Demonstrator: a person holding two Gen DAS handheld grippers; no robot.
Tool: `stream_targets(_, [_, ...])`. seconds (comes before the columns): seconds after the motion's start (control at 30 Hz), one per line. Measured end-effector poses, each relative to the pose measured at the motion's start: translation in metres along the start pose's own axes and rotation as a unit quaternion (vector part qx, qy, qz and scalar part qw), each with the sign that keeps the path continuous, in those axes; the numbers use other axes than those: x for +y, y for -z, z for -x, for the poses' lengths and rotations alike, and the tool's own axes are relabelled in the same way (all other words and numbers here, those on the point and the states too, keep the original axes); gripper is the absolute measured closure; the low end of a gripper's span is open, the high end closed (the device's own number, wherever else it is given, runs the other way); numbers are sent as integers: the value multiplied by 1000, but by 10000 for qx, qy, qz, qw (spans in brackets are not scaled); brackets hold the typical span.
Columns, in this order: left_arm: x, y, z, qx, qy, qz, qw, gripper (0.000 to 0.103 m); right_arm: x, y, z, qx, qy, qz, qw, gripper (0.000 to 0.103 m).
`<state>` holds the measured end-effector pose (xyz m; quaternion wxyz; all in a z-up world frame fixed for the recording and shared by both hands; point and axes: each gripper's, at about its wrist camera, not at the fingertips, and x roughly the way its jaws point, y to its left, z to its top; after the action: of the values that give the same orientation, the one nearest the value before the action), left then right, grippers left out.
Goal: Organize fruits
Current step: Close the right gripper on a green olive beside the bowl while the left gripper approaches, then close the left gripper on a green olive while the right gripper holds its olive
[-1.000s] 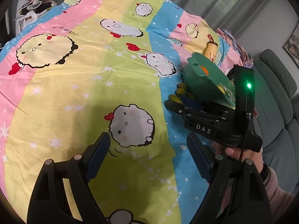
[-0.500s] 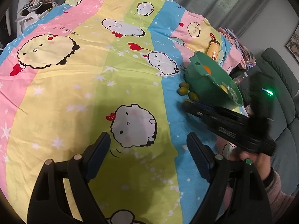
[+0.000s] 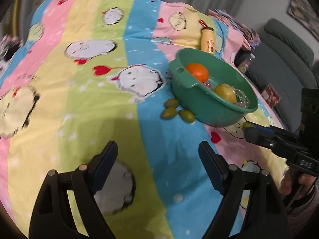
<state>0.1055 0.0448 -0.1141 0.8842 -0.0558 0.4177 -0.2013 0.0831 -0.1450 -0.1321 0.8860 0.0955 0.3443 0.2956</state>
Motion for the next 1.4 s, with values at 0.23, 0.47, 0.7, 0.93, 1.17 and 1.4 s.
stream_targets(0.23, [-14,-26,-41,265,69,-653,9975,21,-25,7,11,-240,-115,-260,9993,81])
stream_targets(0.47, [-20,-34,-71,462,82,-857,9952,37,-46,12,16,-359,-321,-513,9975,81])
stream_targets(0.7, [-20,-38,-78,351,149,-835,9958,45,-53,14,20,-481,-420,-599,9962,81])
stream_targets(0.93, [-29,-39,-81,448,458,-987,9931,65,-54,16,24,-558,-472,-618,9954,81])
stream_targets(1.17, [-31,-37,-82,538,497,-1046,9918,65,-56,17,26,-602,-484,-647,9949,81])
stream_targets(1.4, [-21,-35,-80,527,412,-1022,9925,74,-57,17,27,-622,-513,-677,9944,81])
